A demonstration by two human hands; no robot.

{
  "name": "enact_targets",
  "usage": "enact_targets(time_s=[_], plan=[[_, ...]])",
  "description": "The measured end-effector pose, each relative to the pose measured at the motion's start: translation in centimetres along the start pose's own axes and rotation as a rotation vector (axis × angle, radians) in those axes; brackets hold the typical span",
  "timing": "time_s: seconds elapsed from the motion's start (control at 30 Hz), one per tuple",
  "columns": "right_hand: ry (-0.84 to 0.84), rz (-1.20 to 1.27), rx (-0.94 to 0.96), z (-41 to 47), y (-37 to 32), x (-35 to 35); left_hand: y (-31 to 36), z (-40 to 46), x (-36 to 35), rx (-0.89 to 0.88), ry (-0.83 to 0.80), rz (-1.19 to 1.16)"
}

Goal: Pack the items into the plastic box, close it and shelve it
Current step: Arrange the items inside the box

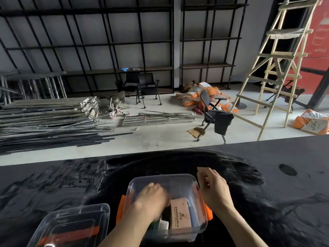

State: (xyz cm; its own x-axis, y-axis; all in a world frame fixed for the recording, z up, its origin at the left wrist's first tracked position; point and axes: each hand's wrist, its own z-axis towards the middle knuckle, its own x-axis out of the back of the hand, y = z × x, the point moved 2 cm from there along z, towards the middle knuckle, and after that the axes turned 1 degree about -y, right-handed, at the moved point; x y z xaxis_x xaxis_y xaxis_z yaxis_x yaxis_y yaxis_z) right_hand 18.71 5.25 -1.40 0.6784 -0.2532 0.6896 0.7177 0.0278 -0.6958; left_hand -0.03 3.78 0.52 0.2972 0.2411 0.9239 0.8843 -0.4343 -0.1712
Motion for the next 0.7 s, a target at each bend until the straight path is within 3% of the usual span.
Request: enact_targets(time_s=[0.17, 0.37, 0.57, 0.7], plan=[[-0.157, -0.161, 0.166, -0.8, -2.0, -2.5, -0.7, -0.5, -0.2, 0.051, 0.073, 0.063], [-0.16, -0.234, 0.13, -0.7, 0.2, -2.0, -0.9, -0.1, -1.3, -0.1, 0.2, 0.033], [-0.17, -0.266, 0.133, -0.6, 0.1, -2.1, -0.4, 0.3, -0.3, -0.094, 0.158, 0.135], [-0.175, -0.273, 0.128, -0.5, 0.0, -2.0, -1.0, -0.1, 0.5, -0.088, 0.194, 0.014]])
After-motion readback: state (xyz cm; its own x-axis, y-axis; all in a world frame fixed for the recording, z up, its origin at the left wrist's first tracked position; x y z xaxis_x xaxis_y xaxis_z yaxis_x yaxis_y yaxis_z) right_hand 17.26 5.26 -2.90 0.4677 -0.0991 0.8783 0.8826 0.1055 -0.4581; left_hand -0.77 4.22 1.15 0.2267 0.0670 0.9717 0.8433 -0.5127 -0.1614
